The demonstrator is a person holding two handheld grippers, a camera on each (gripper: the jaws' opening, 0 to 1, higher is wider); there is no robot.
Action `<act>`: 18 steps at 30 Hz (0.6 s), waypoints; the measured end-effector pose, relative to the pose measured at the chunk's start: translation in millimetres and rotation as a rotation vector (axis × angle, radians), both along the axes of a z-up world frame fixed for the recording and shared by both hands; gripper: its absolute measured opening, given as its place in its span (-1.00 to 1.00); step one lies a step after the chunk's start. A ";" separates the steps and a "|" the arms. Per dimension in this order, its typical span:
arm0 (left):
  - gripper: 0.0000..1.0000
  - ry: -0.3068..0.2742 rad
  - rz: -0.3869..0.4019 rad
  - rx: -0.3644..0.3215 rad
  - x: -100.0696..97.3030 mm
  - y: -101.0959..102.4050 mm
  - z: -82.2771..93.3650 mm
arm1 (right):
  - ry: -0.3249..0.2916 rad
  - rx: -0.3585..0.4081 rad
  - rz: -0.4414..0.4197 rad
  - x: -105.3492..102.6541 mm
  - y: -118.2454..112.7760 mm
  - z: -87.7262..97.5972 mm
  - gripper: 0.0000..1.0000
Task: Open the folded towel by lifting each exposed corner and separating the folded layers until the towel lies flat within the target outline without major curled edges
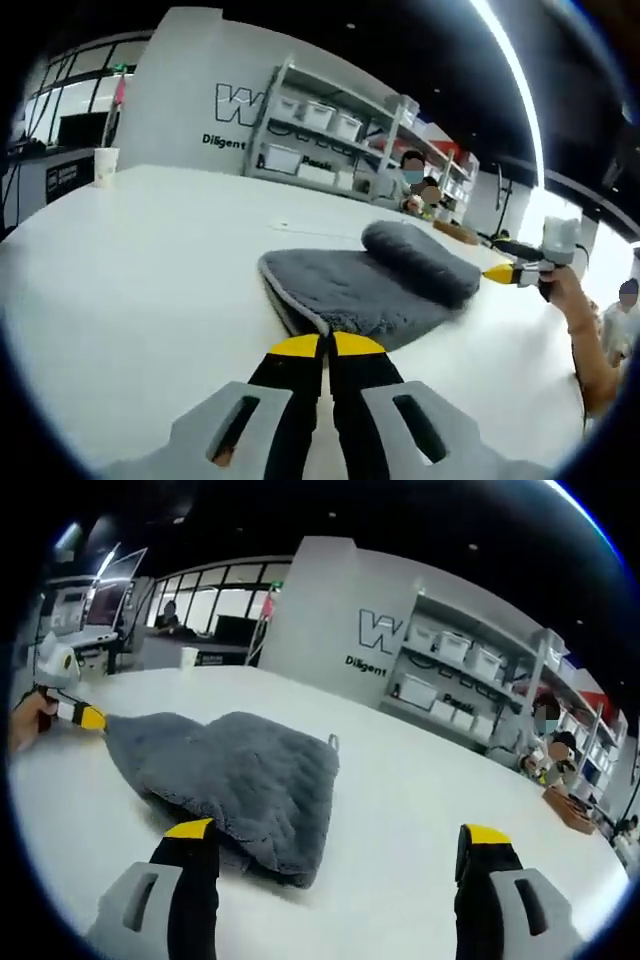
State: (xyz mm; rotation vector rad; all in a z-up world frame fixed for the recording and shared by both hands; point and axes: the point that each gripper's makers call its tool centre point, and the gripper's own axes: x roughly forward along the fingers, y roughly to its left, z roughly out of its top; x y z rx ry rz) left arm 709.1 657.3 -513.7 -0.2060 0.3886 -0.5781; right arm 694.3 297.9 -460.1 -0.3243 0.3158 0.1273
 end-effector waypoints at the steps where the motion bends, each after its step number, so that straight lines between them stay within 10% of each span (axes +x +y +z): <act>1: -0.98 -0.003 0.011 0.007 1.7 3.6 0.2 | 0.003 -0.001 0.001 -0.1 0.3 -0.7 0.99; 13: -0.97 0.013 0.093 0.055 8.9 26.1 -5.7 | 0.011 -0.009 0.000 0.1 -0.5 -2.9 0.99; 18: -0.96 -0.065 0.103 0.092 10.3 28.4 3.2 | 0.005 -0.003 0.005 -0.2 0.6 -1.3 0.99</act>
